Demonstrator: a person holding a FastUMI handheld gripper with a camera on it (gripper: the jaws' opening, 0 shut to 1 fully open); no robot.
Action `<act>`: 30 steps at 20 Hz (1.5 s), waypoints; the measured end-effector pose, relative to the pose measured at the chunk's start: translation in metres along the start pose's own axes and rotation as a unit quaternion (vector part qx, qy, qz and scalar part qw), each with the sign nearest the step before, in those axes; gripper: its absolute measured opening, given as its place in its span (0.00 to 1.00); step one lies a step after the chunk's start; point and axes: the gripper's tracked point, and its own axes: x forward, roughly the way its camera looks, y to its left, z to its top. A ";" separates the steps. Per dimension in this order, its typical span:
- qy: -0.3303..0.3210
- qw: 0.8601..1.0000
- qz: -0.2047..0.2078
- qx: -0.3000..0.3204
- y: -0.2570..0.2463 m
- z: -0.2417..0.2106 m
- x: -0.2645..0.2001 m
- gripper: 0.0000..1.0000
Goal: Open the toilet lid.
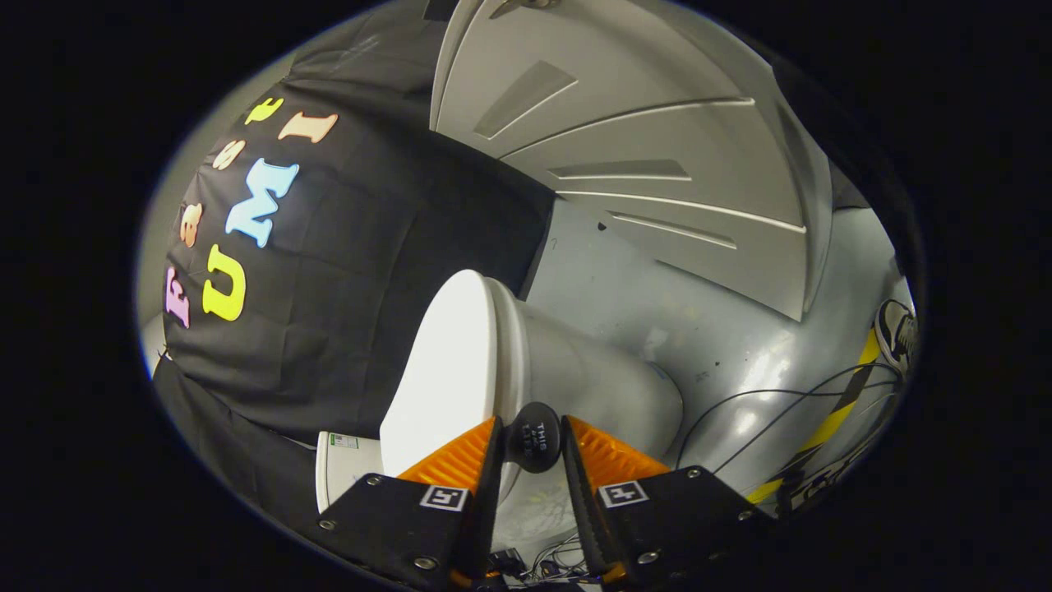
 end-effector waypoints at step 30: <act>-0.030 0.991 -0.049 -0.124 0.044 0.018 -0.037 0.00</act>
